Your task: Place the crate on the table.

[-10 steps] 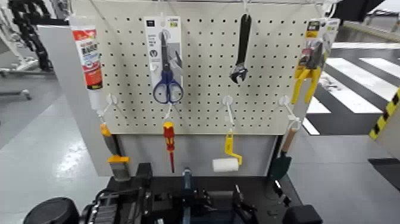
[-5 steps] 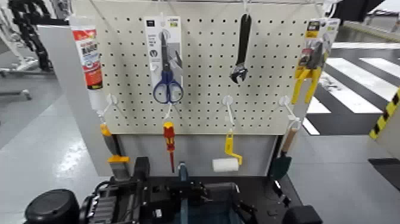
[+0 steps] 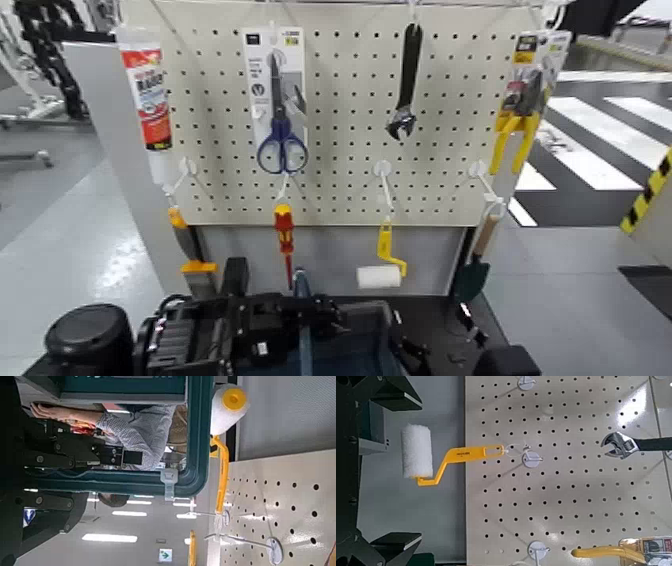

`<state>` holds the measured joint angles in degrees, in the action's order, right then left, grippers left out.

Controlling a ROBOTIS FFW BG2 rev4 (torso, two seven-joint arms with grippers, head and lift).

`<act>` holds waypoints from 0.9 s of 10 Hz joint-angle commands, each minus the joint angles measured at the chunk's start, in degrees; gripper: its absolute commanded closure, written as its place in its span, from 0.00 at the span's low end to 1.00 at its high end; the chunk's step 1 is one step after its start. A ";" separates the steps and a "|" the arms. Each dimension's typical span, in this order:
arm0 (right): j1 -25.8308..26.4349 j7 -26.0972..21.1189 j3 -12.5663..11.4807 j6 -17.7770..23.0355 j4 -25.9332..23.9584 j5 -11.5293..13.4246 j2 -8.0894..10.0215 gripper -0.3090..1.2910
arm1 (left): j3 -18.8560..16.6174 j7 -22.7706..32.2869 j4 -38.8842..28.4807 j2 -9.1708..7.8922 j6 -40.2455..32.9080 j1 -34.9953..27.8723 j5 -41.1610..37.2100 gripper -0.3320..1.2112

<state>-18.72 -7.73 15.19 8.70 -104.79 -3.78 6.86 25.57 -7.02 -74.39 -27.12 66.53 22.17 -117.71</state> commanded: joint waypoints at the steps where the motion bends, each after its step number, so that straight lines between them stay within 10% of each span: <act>1: 0.09 0.00 0.10 0.09 0.02 0.00 -0.01 0.28 | 2.37 -2.03 2.24 -0.47 0.00 2.62 1.34 0.98; 9: 0.09 0.00 0.19 0.53 0.11 -0.18 -0.09 0.28 | 6.86 -7.13 8.04 -0.30 -0.44 6.39 4.42 0.98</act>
<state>-18.63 -7.73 15.38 9.25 -104.68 -3.96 6.77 32.15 -14.15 -66.78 -27.43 66.09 28.50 -113.38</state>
